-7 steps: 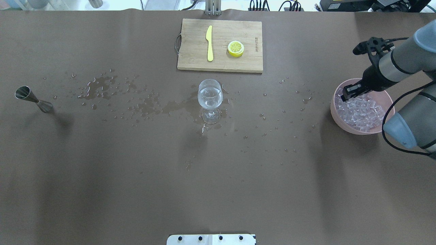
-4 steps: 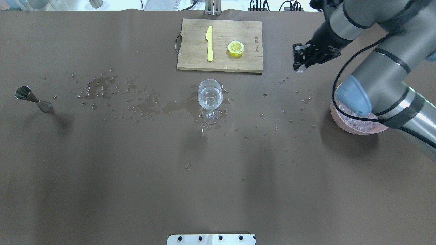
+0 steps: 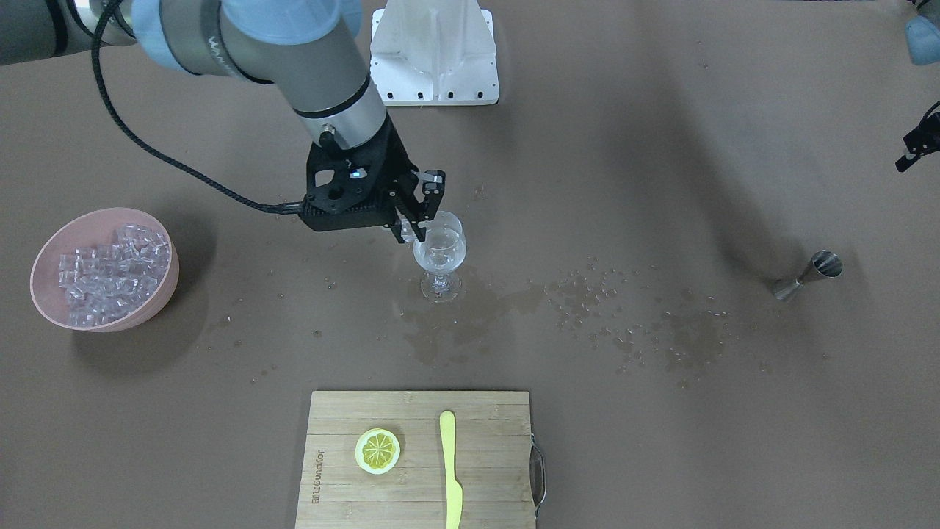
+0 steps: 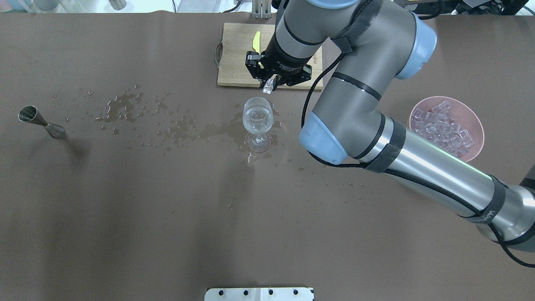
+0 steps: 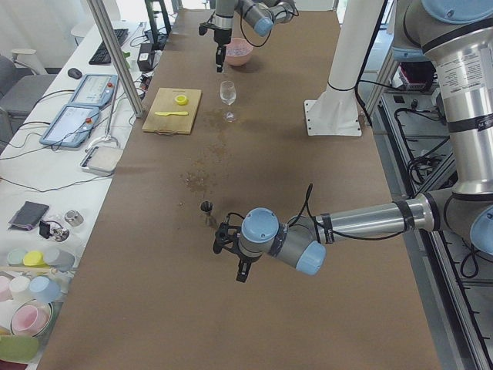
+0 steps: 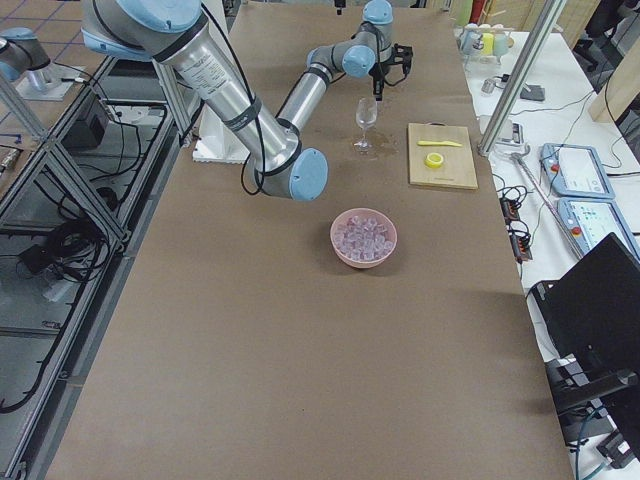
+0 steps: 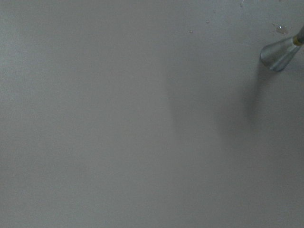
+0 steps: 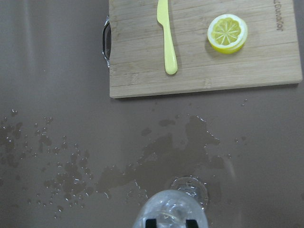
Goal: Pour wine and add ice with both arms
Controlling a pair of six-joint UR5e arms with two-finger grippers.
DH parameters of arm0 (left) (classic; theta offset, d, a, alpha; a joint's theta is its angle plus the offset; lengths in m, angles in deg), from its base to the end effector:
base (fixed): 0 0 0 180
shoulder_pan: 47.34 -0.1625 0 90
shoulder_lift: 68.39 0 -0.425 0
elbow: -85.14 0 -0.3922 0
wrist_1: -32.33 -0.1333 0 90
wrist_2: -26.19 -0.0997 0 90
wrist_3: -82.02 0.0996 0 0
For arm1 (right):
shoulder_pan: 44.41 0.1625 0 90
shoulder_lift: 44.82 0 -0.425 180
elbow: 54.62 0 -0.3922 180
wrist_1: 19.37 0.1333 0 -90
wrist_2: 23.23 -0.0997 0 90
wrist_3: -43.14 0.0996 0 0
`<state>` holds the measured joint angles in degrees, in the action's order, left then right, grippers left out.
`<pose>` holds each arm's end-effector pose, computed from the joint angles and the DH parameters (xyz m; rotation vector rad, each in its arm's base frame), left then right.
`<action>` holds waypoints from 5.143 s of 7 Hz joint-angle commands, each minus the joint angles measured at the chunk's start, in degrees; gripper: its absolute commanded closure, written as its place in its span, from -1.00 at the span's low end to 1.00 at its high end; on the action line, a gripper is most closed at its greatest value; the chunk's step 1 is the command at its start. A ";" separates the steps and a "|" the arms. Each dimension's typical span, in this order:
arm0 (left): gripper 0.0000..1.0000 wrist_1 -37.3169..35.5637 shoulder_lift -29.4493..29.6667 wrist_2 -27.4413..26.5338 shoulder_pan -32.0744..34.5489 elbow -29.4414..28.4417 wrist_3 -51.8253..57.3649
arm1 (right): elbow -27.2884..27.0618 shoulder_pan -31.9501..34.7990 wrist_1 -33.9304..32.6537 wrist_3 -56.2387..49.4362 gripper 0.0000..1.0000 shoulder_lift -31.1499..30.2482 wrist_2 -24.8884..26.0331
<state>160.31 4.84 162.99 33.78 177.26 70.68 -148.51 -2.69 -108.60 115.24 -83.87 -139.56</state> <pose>-0.0020 -0.3802 0.6917 0.2367 0.8597 0.1262 -0.4526 -0.5230 0.0778 0.1069 -1.0357 0.1546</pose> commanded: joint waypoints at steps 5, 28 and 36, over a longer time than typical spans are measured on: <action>-0.97 -0.01 0.16 -0.04 0.00 -0.01 0.00 | 1.07 -2.34 0.72 2.08 -0.02 1.26 2.24; -0.97 -36.82 16.15 0.10 4.13 5.35 12.83 | 2.21 42.31 -11.23 -87.13 -1.00 -38.82 -18.94; -0.97 -36.84 17.74 1.19 5.36 5.44 13.01 | 1.60 41.25 -9.39 -86.51 -1.00 -38.29 -22.10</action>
<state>123.00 22.60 164.01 39.14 182.58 83.53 -146.52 38.54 -118.75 28.84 -122.42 -161.36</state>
